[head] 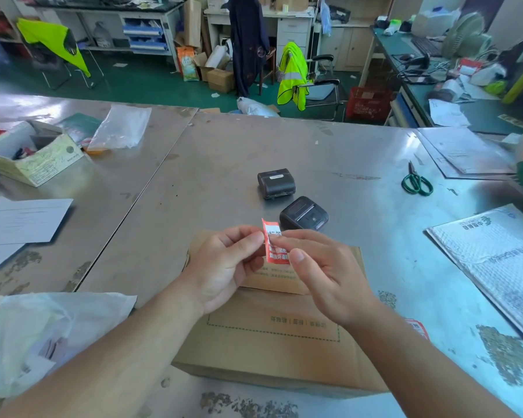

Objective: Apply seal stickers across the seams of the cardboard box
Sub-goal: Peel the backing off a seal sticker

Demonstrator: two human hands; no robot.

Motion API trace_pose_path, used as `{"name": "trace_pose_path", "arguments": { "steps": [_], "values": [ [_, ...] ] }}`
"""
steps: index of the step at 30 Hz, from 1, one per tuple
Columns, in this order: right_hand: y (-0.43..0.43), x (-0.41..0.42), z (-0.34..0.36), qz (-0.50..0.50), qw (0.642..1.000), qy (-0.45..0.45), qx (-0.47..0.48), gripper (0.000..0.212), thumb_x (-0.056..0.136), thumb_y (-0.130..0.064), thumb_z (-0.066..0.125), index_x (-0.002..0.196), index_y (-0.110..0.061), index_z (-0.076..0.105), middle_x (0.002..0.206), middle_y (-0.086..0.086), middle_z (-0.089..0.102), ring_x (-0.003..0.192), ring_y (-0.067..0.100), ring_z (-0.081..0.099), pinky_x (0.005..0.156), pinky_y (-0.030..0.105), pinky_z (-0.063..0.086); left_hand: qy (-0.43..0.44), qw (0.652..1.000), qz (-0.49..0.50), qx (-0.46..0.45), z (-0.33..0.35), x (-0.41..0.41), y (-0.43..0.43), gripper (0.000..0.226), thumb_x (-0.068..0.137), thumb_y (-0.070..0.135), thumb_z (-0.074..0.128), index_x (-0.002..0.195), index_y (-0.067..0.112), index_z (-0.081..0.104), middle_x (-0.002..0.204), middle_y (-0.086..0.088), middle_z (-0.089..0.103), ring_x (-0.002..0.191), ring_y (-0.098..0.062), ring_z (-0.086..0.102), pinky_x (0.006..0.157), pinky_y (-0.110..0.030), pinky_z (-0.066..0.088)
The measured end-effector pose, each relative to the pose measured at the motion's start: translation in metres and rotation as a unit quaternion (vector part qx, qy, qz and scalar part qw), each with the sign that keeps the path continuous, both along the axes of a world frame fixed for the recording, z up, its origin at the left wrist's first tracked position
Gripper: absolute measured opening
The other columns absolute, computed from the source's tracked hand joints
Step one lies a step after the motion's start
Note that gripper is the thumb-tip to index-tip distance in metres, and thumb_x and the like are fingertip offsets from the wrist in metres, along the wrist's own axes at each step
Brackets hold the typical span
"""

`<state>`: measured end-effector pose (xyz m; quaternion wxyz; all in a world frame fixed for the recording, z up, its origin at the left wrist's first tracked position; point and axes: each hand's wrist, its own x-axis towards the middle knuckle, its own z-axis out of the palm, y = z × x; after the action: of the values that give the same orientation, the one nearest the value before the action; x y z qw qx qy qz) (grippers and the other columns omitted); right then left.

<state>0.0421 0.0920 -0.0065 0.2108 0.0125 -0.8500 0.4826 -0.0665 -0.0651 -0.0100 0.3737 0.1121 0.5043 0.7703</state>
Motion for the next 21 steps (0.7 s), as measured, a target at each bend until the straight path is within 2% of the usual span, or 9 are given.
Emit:
{"name": "trace_pose_path", "arguments": {
  "steps": [5, 8, 15, 17, 21],
  "values": [
    [-0.0011, -0.0013, 0.0017, 0.006, 0.999, 0.001, 0.033, 0.042, 0.101, -0.037, 0.042, 0.118, -0.017, 0.075, 0.116, -0.021, 0.064, 0.113, -0.007, 0.06, 0.088, 0.005, 0.041, 0.033, 0.999, 0.009, -0.033, -0.001, -0.006, -0.005, 0.018, 0.078, 0.016, 0.066, 0.089, 0.002, 0.067, 0.084, -0.012, 0.07, 0.074, -0.018, 0.064, 0.069, -0.024, 0.053],
    [-0.0016, -0.0025, 0.0034, 0.004, 0.999, 0.002, 0.045, 0.041, 0.101, -0.037, 0.041, 0.117, -0.02, 0.076, 0.115, -0.025, 0.063, 0.111, -0.009, 0.06, 0.086, 0.004, 0.041, 0.041, 0.998, 0.009, -0.042, -0.0012, -0.0074, -0.0059, 0.026, 0.079, 0.015, 0.065, 0.096, -0.004, 0.065, 0.086, -0.015, 0.069, 0.076, -0.021, 0.064, 0.073, -0.026, 0.054],
    [-0.0005, -0.0033, 0.0021, 0.009, 0.999, -0.018, 0.031, 0.044, 0.102, -0.039, 0.039, 0.117, -0.02, 0.076, 0.116, -0.02, 0.066, 0.112, -0.003, 0.061, 0.087, 0.007, 0.043, 0.067, 0.997, 0.0, -0.048, -0.0008, -0.007, -0.0082, 0.018, 0.075, 0.019, 0.072, 0.086, 0.005, 0.067, 0.089, -0.013, 0.071, 0.08, -0.022, 0.067, 0.077, -0.03, 0.055],
    [0.0, -0.003, -0.0002, 0.014, 0.999, -0.032, 0.025, 0.047, 0.102, -0.042, 0.037, 0.118, -0.02, 0.075, 0.119, -0.013, 0.068, 0.115, 0.0, 0.062, 0.091, 0.011, 0.044, 0.066, 0.997, -0.002, -0.045, -0.0001, -0.0051, -0.0073, 0.006, 0.077, 0.017, 0.069, 0.078, 0.011, 0.068, 0.084, -0.009, 0.071, 0.075, -0.018, 0.065, 0.073, -0.027, 0.053],
    [-0.0022, -0.0019, -0.0021, 0.021, 0.999, -0.039, 0.013, 0.047, 0.103, -0.042, 0.035, 0.121, -0.022, 0.074, 0.12, -0.014, 0.067, 0.118, 0.003, 0.06, 0.094, 0.015, 0.044, 0.065, 0.997, 0.008, -0.04, 0.0031, -0.0001, -0.0041, 0.007, 0.079, 0.013, 0.063, 0.082, 0.007, 0.062, 0.073, -0.002, 0.069, 0.062, -0.009, 0.061, 0.059, -0.018, 0.047]
  ]
}}
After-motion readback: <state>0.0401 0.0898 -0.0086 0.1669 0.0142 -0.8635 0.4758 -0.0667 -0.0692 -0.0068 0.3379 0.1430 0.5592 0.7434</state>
